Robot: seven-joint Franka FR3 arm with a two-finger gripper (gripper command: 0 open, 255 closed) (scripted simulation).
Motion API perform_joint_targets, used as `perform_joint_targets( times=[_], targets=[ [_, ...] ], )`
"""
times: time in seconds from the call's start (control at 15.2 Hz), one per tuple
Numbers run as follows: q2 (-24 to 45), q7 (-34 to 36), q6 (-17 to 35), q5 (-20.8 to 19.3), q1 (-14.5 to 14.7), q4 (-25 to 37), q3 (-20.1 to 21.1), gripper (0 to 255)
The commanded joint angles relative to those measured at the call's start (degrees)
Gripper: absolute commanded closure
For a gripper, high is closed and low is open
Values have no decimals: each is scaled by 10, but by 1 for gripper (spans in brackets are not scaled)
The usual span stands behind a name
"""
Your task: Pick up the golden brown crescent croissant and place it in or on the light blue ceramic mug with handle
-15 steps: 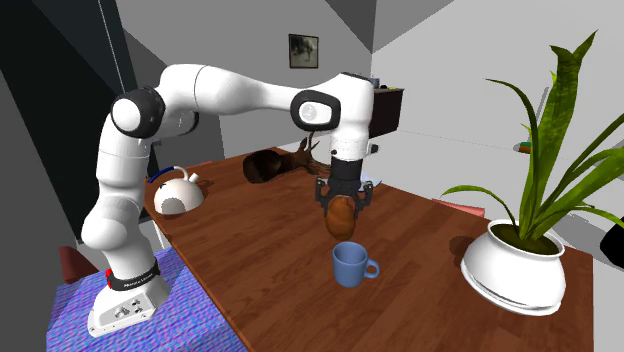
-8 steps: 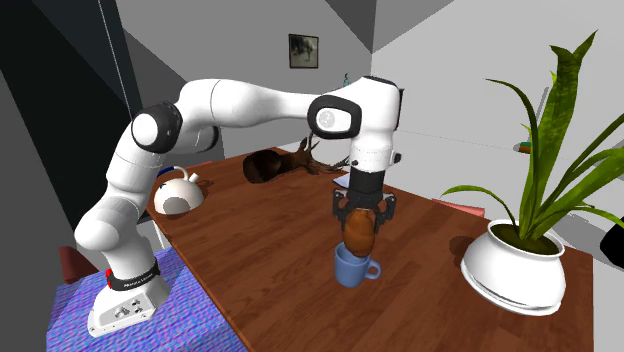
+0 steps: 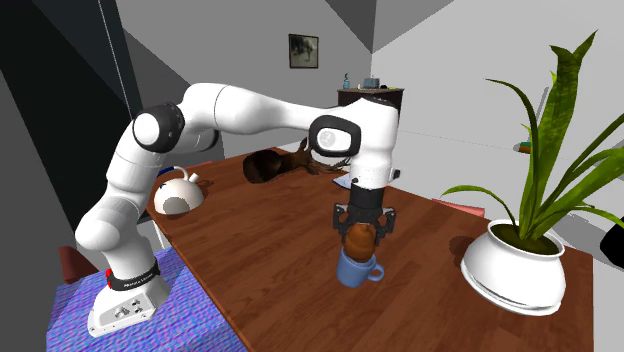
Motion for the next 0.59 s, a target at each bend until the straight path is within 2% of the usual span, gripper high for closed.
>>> perform_joint_targets(
  times=[0.0, 0.26, 0.53],
  targets=[
    [1, -2, 16, 0, 4, -23, 2, 255],
    [4, -5, 44, 2, 8, -50, 3, 255],
    [4, -5, 44, 3, 9, -50, 2, 255]
  ],
)
